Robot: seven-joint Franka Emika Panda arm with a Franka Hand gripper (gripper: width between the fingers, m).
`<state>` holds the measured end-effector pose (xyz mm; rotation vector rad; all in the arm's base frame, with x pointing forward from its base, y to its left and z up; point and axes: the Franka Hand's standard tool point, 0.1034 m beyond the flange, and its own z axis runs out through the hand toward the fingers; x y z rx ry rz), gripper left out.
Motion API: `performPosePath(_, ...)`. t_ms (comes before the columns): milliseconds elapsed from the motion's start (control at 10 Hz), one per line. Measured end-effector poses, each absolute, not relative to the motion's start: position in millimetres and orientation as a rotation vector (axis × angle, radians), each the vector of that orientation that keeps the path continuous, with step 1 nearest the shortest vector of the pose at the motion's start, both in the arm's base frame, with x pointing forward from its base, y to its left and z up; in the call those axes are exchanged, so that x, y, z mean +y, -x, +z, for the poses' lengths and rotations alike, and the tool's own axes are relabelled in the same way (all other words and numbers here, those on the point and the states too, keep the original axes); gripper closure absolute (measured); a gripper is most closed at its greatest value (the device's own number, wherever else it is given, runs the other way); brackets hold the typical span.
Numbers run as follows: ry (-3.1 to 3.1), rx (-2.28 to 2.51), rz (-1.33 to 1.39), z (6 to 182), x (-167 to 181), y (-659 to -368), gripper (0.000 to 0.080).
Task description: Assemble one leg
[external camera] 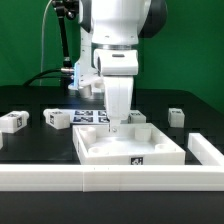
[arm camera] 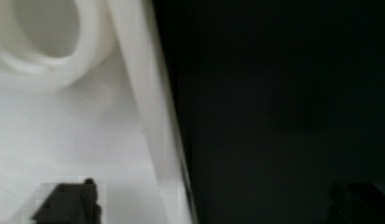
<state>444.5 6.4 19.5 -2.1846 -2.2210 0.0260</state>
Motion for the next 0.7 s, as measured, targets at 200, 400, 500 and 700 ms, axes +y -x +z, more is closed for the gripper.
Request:
performPosePath(200,2.186,-2.219,0.027,19.2,5.7,-444.1,0.0278)
performPosePath(400,2.186,-2.218,0.027,19.1,5.6,-444.1,0.0600)
performPosePath(500,2.187,-2.218,0.027,19.1,5.6,-444.1,0.0723)
performPosePath(700,2.191,-2.215,0.027,19.2,5.2,-444.3,0.0742)
